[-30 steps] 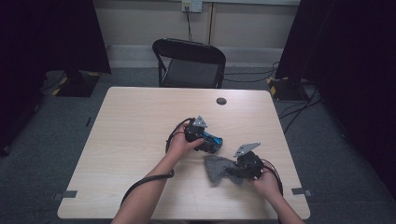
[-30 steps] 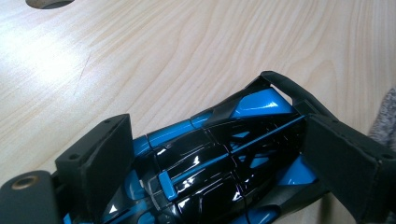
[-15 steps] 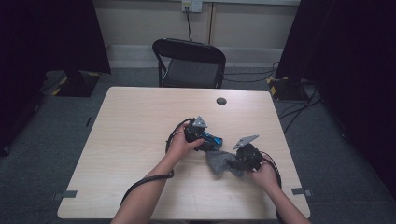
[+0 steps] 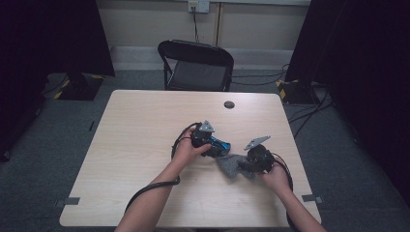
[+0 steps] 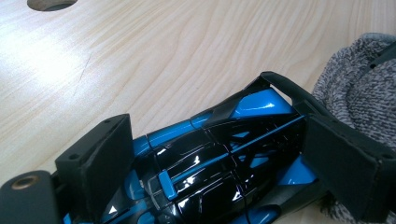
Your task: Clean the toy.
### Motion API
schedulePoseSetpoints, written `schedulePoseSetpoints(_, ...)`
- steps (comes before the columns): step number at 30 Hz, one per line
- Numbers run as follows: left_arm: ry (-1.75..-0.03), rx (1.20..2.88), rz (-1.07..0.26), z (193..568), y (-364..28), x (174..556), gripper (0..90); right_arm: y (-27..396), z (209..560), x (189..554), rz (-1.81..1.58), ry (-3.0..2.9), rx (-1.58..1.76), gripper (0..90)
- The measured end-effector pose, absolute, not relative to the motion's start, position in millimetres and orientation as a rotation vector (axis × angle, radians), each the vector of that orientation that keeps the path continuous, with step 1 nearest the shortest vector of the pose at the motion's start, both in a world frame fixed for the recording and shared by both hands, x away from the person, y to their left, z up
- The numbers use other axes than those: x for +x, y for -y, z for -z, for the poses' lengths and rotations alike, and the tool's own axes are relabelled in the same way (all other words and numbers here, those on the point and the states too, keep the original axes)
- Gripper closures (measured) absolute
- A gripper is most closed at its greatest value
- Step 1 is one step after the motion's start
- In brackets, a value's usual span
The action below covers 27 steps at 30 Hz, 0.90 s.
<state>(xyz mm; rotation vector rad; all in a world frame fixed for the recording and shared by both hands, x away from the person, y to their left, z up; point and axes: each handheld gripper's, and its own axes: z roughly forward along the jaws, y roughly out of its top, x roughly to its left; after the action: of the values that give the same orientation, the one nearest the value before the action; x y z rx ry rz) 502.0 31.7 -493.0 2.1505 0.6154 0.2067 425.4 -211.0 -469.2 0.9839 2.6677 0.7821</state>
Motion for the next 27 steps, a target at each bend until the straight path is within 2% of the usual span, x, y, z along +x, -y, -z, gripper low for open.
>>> schedulePoseSetpoints(27, -0.613, 2.148, -0.211, 493, -32, 501, 8.9, 228, 471, 448, -0.808, -2.629, 1.112, 68.8)
